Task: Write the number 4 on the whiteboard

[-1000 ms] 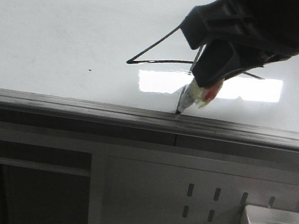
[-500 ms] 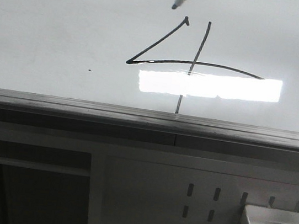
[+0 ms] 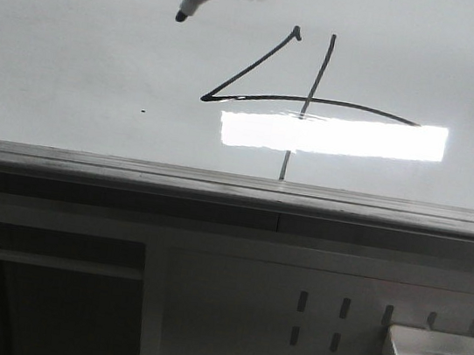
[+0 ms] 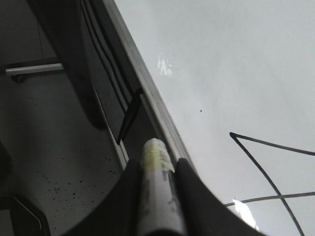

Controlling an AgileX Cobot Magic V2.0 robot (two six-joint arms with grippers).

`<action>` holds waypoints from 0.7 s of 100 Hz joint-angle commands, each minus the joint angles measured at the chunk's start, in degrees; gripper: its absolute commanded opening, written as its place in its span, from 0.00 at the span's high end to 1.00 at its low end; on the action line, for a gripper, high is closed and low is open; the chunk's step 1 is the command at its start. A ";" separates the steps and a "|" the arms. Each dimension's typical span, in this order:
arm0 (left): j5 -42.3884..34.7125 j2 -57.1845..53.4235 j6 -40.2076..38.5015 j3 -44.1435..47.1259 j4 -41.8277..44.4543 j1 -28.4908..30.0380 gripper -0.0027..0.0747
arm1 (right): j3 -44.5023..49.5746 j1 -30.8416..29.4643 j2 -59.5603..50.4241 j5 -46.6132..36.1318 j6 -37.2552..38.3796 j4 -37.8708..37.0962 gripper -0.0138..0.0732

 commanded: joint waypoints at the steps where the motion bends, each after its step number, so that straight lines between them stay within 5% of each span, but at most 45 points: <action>1: -4.29 1.67 0.37 -3.16 -2.67 -1.63 0.52 | -1.77 0.93 -1.24 -3.28 -2.66 1.35 0.91; 34: -5.10 3.44 0.37 -3.73 -2.67 -1.91 0.55 | -1.77 1.40 -1.34 -1.99 -2.95 2.34 0.91; 70: -5.10 3.44 0.37 -3.73 -0.22 -1.91 0.94 | -1.77 1.40 -1.34 -2.22 -3.39 2.43 0.91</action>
